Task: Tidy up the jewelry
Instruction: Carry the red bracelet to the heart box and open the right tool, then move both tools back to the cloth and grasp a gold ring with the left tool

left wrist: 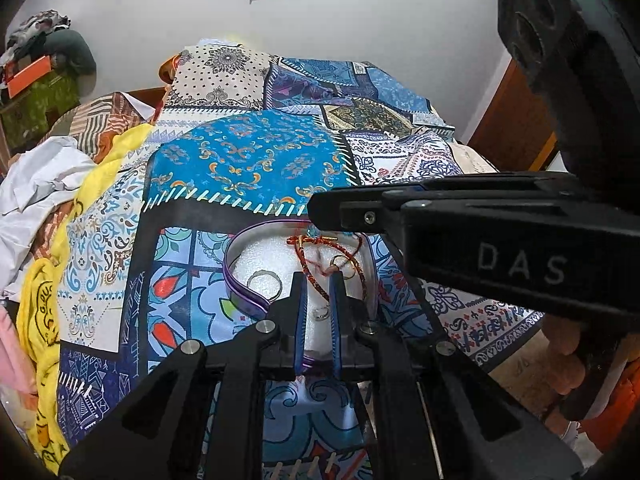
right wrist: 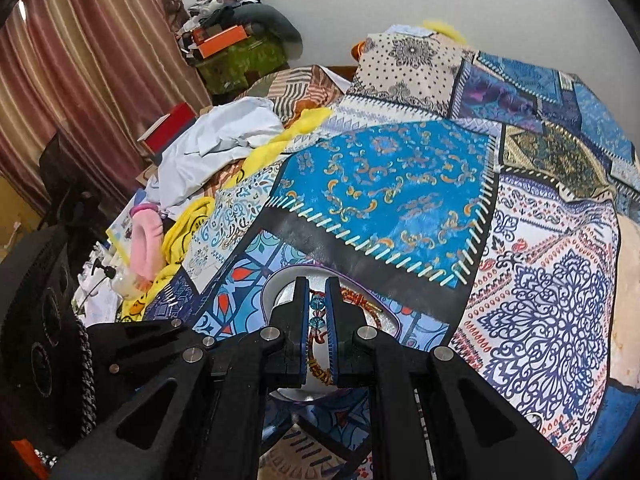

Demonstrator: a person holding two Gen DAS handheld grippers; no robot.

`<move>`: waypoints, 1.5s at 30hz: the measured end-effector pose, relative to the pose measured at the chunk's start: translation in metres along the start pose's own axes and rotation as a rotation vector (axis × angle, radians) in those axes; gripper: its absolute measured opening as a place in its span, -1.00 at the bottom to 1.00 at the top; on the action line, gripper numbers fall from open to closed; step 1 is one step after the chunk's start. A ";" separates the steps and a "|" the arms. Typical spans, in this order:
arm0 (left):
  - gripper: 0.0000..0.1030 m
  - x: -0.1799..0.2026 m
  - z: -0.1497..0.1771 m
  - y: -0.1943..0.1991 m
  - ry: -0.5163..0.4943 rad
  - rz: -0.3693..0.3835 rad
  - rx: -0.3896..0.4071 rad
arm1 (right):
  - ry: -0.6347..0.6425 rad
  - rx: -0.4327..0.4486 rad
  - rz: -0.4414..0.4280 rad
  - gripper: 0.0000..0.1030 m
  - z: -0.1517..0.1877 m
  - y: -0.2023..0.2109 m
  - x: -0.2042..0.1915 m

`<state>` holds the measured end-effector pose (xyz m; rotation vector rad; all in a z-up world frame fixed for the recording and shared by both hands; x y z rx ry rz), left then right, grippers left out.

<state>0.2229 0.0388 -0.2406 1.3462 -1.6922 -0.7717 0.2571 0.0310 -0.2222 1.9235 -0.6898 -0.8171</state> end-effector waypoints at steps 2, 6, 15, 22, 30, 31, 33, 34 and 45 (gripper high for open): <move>-0.84 -0.001 -0.001 0.001 0.003 -0.006 0.000 | -0.005 -0.011 -0.005 -0.81 0.001 0.000 0.000; -0.82 -0.004 -0.001 0.004 0.015 -0.016 -0.002 | -0.010 0.001 -0.003 -0.53 0.003 0.007 0.000; -0.57 -0.007 -0.003 0.030 0.029 -0.056 0.038 | -0.023 0.073 0.043 -0.40 0.008 0.038 0.010; -0.35 0.007 -0.010 0.048 0.010 -0.071 0.075 | -0.047 0.104 0.085 -0.39 0.023 0.061 0.028; -0.22 0.038 -0.025 0.061 -0.037 -0.068 0.108 | -0.089 0.146 0.114 -0.38 0.045 0.089 0.055; -0.19 0.045 -0.027 0.062 -0.046 -0.066 0.112 | -0.095 0.149 0.122 -0.38 0.047 0.091 0.057; -0.18 0.054 -0.029 0.062 -0.063 -0.061 0.114 | -0.115 0.161 0.141 -0.38 0.054 0.099 0.070; -0.18 0.060 -0.031 0.061 -0.071 -0.059 0.114 | -0.124 0.166 0.147 -0.38 0.058 0.103 0.075; -0.18 0.114 -0.031 0.016 -0.155 -0.003 0.025 | -0.260 0.170 0.222 -0.37 0.101 0.124 0.146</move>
Point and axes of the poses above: each gripper's, at about its wrist camera, not at the fingertips, and y roughly against the way its jaws point, x to its right, z to its underside, the point moved 9 cm from there along -y, roughly the way its jaws point, and after that the axes turned 13 degrees about -x, right-handed, at the moved point
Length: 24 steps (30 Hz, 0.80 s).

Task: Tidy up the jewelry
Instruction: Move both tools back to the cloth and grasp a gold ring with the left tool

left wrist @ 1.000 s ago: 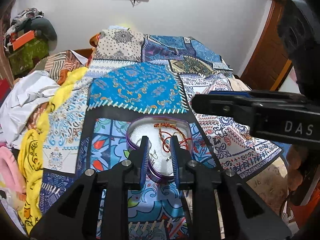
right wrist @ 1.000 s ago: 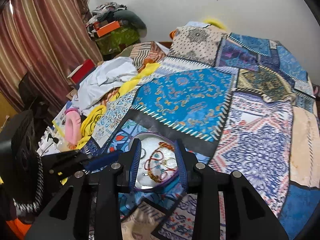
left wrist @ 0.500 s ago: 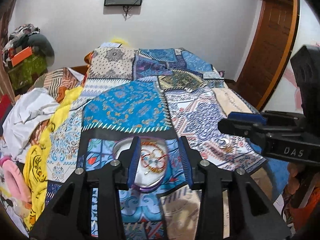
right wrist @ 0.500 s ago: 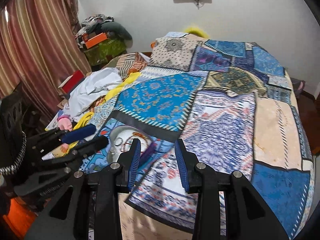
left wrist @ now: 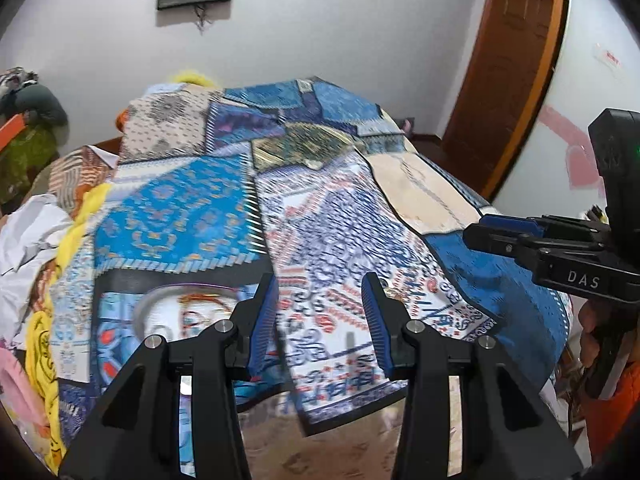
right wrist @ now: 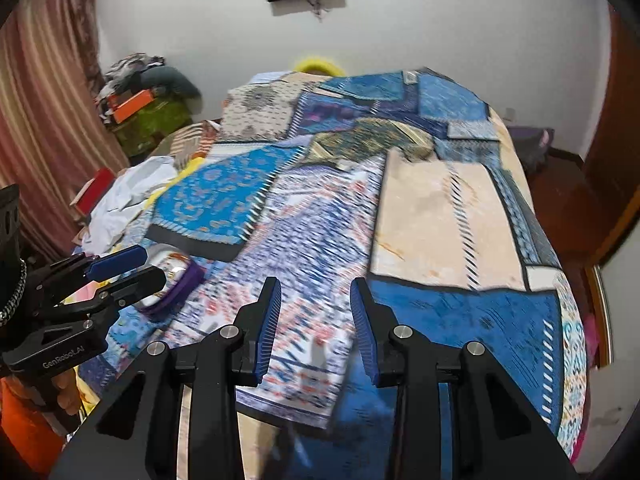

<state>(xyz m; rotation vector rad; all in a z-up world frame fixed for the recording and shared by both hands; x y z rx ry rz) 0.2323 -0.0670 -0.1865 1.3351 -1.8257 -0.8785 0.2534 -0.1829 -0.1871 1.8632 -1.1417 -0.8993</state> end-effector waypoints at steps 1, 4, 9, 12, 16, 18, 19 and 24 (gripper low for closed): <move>-0.18 0.005 0.000 -0.006 -0.010 0.006 -0.013 | -0.013 -0.009 0.002 -0.37 0.003 -0.003 0.006; -0.18 0.022 0.002 -0.021 -0.040 0.031 -0.047 | -0.033 -0.025 -0.006 -0.37 0.010 -0.007 0.015; -0.18 0.050 0.012 -0.044 -0.097 0.057 -0.104 | -0.048 -0.050 -0.008 -0.37 0.019 -0.017 0.026; -0.18 0.058 0.015 -0.057 -0.112 0.061 -0.133 | -0.056 -0.053 -0.019 -0.37 0.021 -0.020 0.031; -0.36 0.061 0.016 -0.073 -0.093 0.074 -0.165 | -0.061 -0.052 -0.029 -0.37 0.022 -0.021 0.033; -0.38 0.061 0.014 -0.074 -0.084 0.074 -0.161 | -0.063 -0.052 -0.033 -0.37 0.024 -0.021 0.035; -0.45 0.061 0.013 -0.075 -0.082 0.072 -0.161 | -0.064 -0.053 -0.034 -0.37 0.023 -0.021 0.035; -0.66 0.059 0.010 -0.079 -0.078 0.061 -0.162 | -0.071 -0.057 -0.048 -0.37 0.025 -0.024 0.035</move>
Point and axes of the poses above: each gripper's, at about its wrist camera, not at the fingertips, and y roughly against the way its jaws point, x to its right, z to its underside, the point moved 9 cm from there along -y, roughly the way its jaws point, and after that the axes turned 13 degrees about -x, right-handed, at the moved point
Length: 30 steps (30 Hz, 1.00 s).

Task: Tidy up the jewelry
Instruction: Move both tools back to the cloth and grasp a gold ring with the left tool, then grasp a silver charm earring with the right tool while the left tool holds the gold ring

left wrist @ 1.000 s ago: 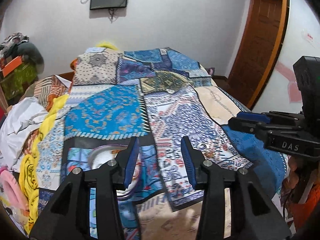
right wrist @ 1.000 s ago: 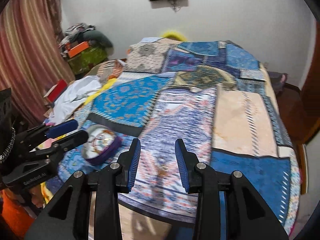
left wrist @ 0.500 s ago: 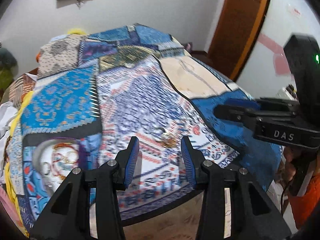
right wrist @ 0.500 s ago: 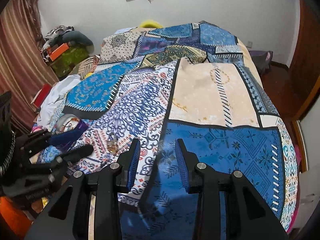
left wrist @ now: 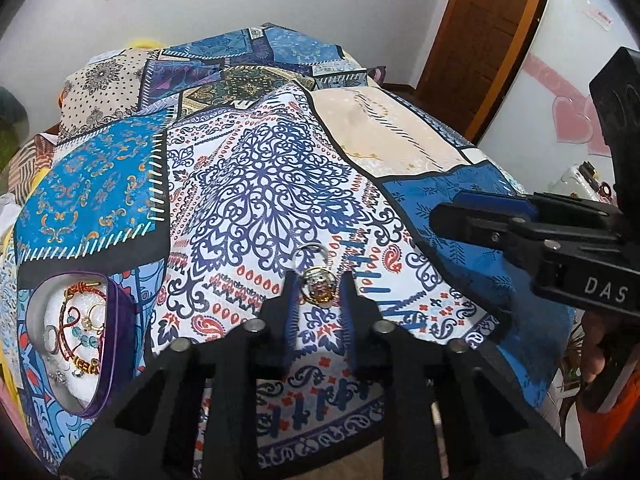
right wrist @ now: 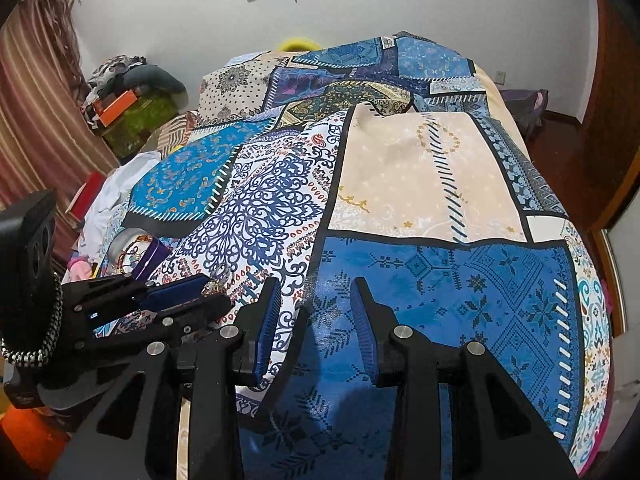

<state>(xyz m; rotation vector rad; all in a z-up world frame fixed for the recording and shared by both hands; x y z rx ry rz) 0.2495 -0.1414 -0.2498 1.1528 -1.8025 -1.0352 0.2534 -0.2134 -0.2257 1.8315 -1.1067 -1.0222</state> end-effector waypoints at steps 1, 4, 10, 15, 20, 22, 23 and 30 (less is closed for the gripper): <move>-0.66 0.000 0.000 0.000 0.000 0.000 0.001 | 0.000 0.000 -0.002 -0.37 0.000 -0.001 -0.001; -0.66 0.001 0.000 0.002 -0.005 0.003 0.004 | 0.007 0.002 -0.002 -0.37 -0.001 -0.001 -0.004; -0.66 0.011 0.001 0.016 -0.036 -0.008 0.036 | 0.013 0.012 -0.004 -0.37 -0.005 0.001 -0.009; -0.66 0.010 0.002 0.033 -0.042 -0.024 0.076 | 0.018 0.017 -0.011 -0.37 -0.007 0.002 -0.015; -0.66 -0.013 0.008 0.046 0.000 -0.047 0.097 | 0.048 0.000 -0.022 -0.37 -0.008 -0.006 -0.030; -0.66 -0.024 0.011 0.049 0.020 -0.057 0.099 | 0.071 -0.011 -0.027 -0.37 -0.008 -0.011 -0.040; -0.66 -0.032 0.014 0.051 0.035 -0.063 0.100 | 0.084 -0.016 -0.027 -0.37 -0.008 -0.014 -0.045; -0.66 -0.056 0.024 0.061 0.077 -0.071 0.113 | 0.152 -0.059 -0.023 -0.37 -0.007 -0.037 -0.072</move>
Point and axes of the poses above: each gripper's, at about its wrist camera, not at the fingertips, and y roughly against the way its jaws point, x to its right, z to its underside, the point moved 9 cm from there along -y, roughly the way its jaws point, and after that the axes turned 13 degrees about -x, right-handed, at the moved point
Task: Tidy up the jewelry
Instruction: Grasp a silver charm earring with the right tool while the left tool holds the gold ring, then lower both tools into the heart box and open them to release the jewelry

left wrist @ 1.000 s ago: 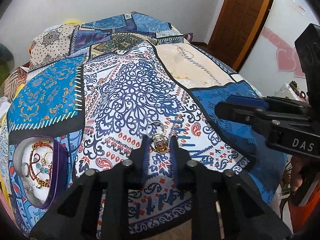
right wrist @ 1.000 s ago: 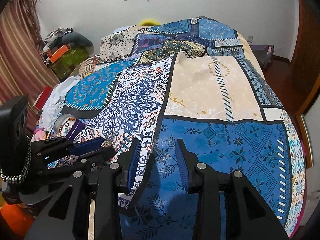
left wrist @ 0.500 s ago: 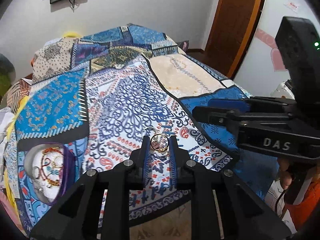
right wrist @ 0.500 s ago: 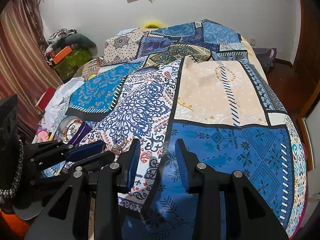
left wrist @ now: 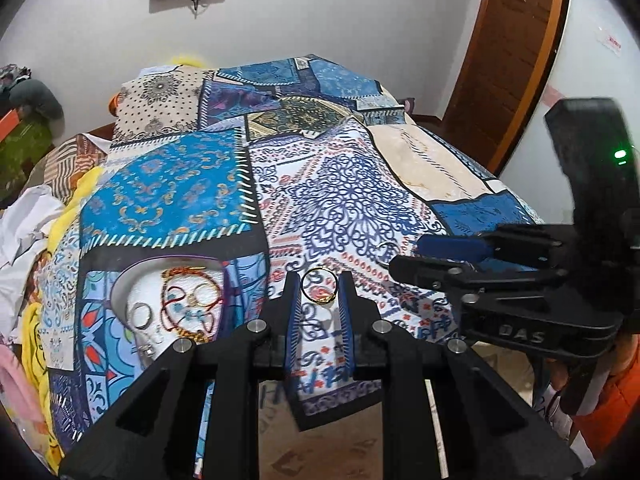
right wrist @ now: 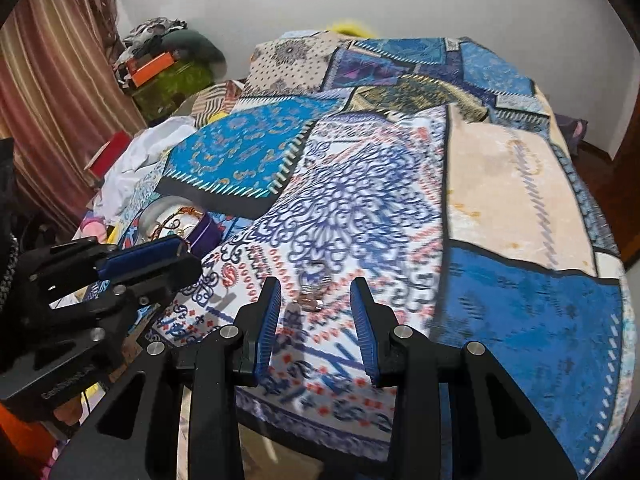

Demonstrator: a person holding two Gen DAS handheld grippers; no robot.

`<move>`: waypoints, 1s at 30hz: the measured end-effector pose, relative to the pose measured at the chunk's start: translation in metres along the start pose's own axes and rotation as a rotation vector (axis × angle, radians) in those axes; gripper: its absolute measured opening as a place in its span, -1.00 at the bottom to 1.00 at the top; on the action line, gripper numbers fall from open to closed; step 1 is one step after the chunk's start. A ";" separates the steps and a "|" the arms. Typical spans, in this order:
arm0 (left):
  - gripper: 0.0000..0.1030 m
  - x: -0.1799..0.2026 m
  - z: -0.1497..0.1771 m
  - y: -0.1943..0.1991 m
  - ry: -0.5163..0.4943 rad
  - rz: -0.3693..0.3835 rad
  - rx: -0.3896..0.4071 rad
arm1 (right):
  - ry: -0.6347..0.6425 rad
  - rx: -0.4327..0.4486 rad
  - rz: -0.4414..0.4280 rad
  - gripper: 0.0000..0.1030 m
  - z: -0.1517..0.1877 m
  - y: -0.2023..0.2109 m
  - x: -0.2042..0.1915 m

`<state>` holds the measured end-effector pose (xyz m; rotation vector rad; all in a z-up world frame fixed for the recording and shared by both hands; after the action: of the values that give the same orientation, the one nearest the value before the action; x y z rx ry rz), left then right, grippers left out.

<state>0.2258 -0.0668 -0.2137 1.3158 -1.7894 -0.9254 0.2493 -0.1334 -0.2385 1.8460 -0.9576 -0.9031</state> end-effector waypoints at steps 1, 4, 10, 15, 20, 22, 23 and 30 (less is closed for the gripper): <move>-0.66 -0.001 0.001 0.001 0.002 0.001 0.002 | -0.006 -0.013 0.000 -0.37 0.000 -0.005 0.000; -0.66 -0.003 0.002 0.003 0.008 0.007 0.010 | -0.003 -0.014 -0.001 -0.40 0.000 -0.010 0.001; -0.66 -0.004 0.003 0.005 0.019 0.021 0.017 | 0.029 -0.001 0.032 -0.76 0.002 -0.010 0.000; -0.66 -0.004 0.004 0.013 0.022 0.021 0.031 | 0.020 0.013 0.027 -0.76 0.001 -0.004 -0.002; -0.66 -0.010 0.003 0.024 0.031 0.011 0.055 | 0.034 0.060 0.029 -0.76 -0.005 0.015 -0.012; -0.66 -0.013 0.002 0.029 0.035 0.007 0.067 | 0.039 0.082 0.028 -0.76 -0.010 0.024 -0.017; -0.66 -0.016 0.001 0.033 0.039 0.005 0.076 | 0.043 0.093 0.027 -0.76 -0.012 0.028 -0.020; -0.66 -0.043 -0.001 0.057 0.081 -0.026 0.130 | 0.079 0.168 0.004 -0.76 -0.031 0.051 -0.049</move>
<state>0.2106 -0.0125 -0.1698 1.4404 -1.7994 -0.7693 0.2404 -0.0975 -0.1701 2.0042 -1.0137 -0.7607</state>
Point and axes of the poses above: each gripper's, at about its wrist camera, not at the fingertips, and y roughly against the way its jaws point, x to its right, z to its underside, the point moved 9 cm from there along -y, roughly the way its jaws point, and after that the axes turned 13 degrees about -x, right-handed, at the moved point
